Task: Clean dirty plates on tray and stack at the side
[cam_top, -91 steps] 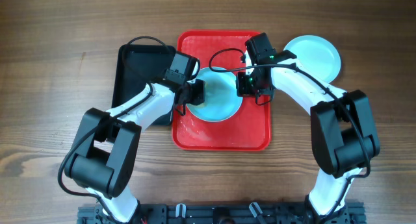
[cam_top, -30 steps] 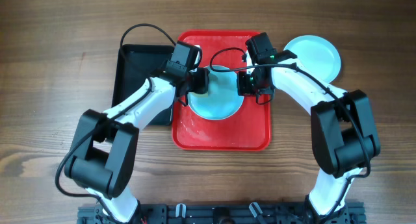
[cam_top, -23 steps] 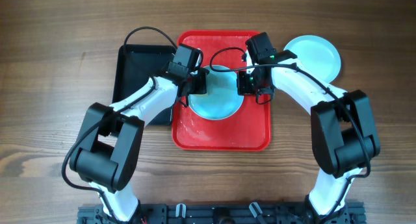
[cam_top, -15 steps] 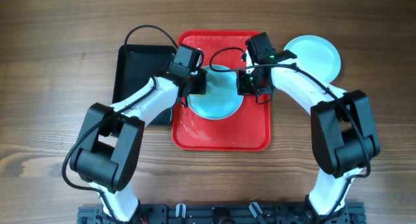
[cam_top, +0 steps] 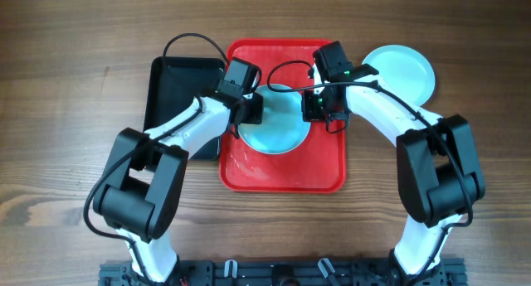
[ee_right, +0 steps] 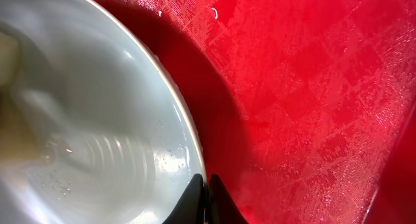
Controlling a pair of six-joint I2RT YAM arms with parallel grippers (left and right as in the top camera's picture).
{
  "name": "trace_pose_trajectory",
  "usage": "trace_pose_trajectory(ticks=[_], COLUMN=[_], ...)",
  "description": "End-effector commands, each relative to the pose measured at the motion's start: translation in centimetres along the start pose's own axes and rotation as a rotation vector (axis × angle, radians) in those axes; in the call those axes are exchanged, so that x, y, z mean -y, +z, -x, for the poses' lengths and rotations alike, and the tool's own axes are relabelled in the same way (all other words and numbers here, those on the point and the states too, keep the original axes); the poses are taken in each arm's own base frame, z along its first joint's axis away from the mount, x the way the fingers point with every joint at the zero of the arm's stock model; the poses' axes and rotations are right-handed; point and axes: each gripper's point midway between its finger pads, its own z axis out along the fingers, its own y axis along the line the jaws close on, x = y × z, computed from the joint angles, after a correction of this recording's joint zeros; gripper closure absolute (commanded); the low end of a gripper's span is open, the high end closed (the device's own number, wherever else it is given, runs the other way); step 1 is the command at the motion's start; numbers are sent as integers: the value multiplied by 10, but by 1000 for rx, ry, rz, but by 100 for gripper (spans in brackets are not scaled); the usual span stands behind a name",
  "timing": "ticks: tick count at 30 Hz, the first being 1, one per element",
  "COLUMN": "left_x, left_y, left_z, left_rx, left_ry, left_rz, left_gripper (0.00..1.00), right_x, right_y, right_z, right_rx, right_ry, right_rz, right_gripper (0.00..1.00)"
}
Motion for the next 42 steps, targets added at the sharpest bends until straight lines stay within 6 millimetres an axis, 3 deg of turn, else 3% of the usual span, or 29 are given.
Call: trace_pose_trajectory(ticks=[1, 5, 10, 17, 21, 25, 30, 37, 42], left_x=[23, 61, 77, 74, 55, 32, 26, 19, 3], left_y=[26, 16, 6, -45, -53, -46, -40, -15, -3], left_z=[-46, -53, -50, 26, 53, 53, 39, 23, 15], left_rx=[-166, -210, -223, 8, 136, 148, 95, 26, -17], left_ry=[15, 15, 7, 28, 53, 93, 141, 150, 117], left_rz=[-134, -341, -441, -417, -276, -139, -113, -98, -82], left_gripper=[93, 92, 94, 96, 96, 95, 95, 96, 96], right_x=[-4, -4, -4, -4, -4, -4, -4, -4, -4], right_y=[-6, -6, -6, -6, -6, -6, -6, -6, -6], right_z=[0, 0, 0, 0, 0, 0, 0, 0, 1], right_rx=[14, 14, 13, 14, 14, 14, 14, 13, 17], right_ry=[6, 6, 6, 6, 6, 6, 6, 10, 13], right_rz=[11, 11, 11, 11, 11, 11, 11, 12, 13], right_gripper=[96, 96, 96, 96, 96, 96, 96, 96, 96])
